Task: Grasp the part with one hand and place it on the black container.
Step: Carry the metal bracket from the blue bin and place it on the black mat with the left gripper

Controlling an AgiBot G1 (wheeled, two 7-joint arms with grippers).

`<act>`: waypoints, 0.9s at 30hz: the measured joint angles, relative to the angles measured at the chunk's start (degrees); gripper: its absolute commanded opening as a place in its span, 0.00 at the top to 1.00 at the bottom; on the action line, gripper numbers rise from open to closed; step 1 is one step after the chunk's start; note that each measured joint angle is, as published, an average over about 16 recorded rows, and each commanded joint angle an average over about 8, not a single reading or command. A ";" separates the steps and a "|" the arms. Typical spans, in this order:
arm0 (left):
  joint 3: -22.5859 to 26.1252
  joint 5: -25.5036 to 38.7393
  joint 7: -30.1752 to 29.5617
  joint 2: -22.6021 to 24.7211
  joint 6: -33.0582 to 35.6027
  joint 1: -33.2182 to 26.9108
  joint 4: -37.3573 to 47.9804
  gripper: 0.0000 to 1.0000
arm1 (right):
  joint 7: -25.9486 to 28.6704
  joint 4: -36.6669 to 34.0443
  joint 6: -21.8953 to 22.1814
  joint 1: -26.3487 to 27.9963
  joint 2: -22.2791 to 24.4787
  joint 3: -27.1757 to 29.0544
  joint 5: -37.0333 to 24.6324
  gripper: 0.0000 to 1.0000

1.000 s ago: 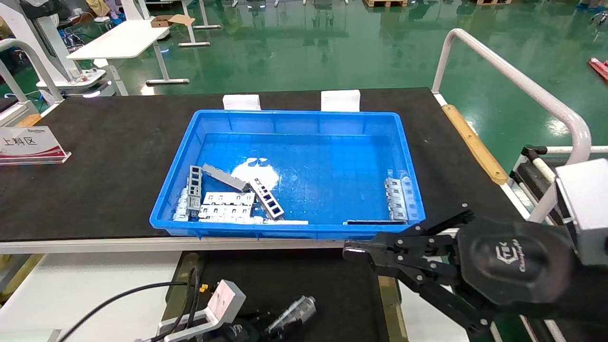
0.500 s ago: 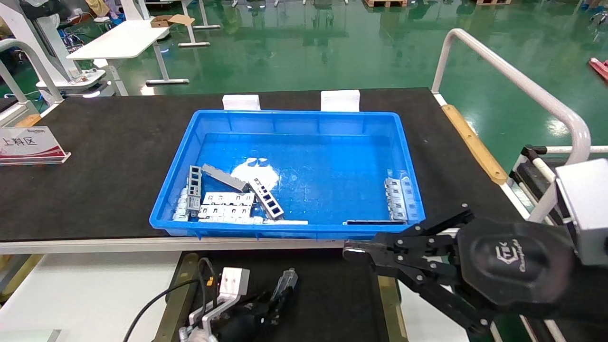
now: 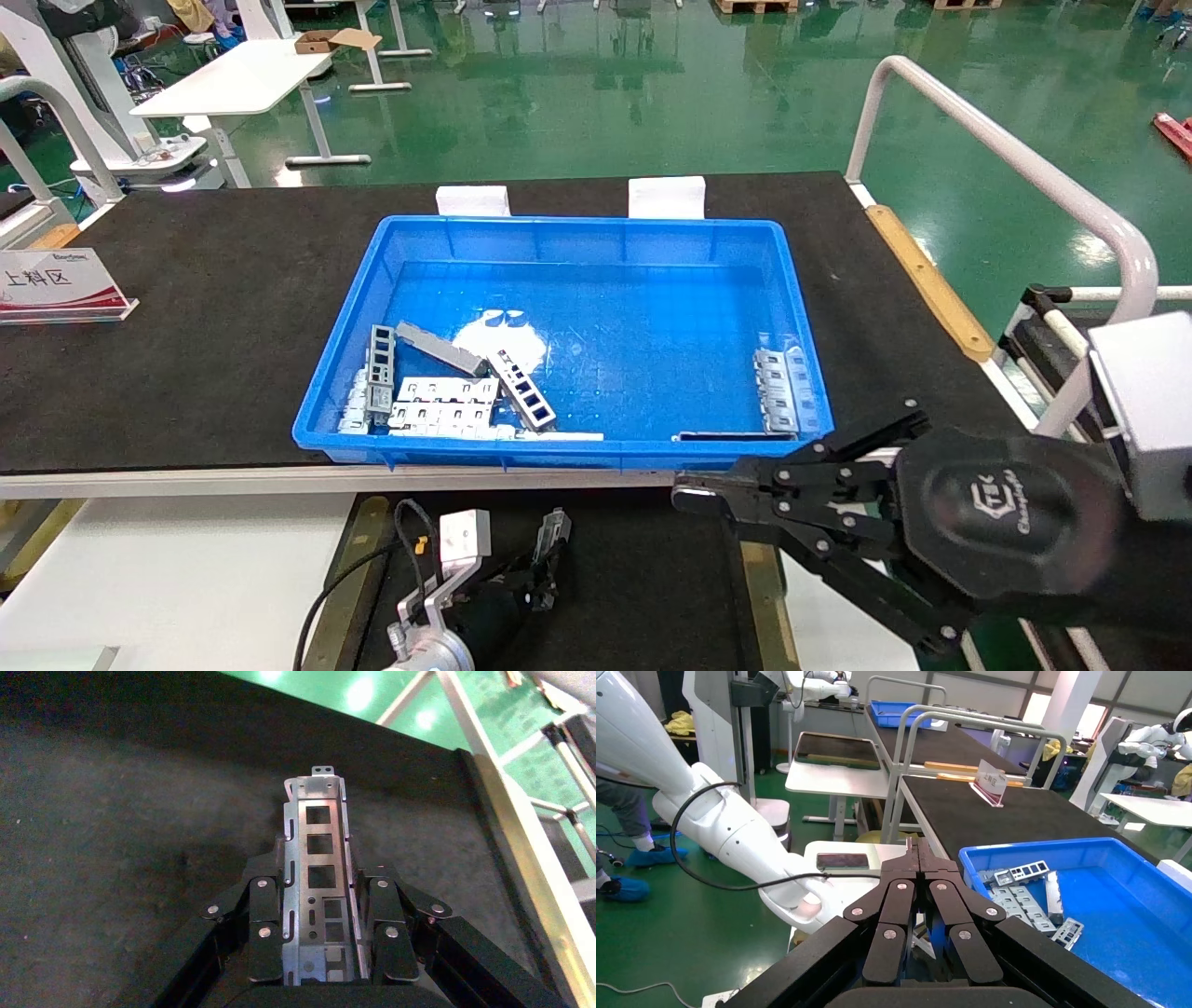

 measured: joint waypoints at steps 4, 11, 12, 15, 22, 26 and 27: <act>-1.35 0.44 -0.50 1.69 -0.48 0.24 2.02 1.00 | 0.00 0.00 0.00 0.00 0.00 0.00 0.00 1.00; -3.35 1.38 -1.16 3.92 -0.50 0.51 5.10 0.53 | 0.00 0.00 0.00 0.00 0.00 -0.01 0.01 0.46; -3.61 1.54 -1.23 4.18 -0.43 0.56 5.49 0.40 | -0.01 0.00 0.00 0.00 0.00 -0.01 0.01 0.34; -4.33 2.06 -1.39 4.84 -0.16 0.70 6.49 0.06 | -0.01 0.00 0.01 0.00 0.01 -0.01 0.01 0.01; -5.73 3.32 -1.54 5.84 0.71 1.10 7.95 0.00 | -0.01 0.00 0.01 0.01 0.01 -0.02 0.01 0.00; -6.32 4.02 -1.50 5.98 1.41 1.38 8.10 0.00 | -0.01 0.00 0.01 0.01 0.01 -0.02 0.02 0.00; -6.43 4.20 -1.45 5.94 1.63 1.46 8.02 0.00 | -0.01 0.00 0.01 0.01 0.01 -0.02 0.02 0.00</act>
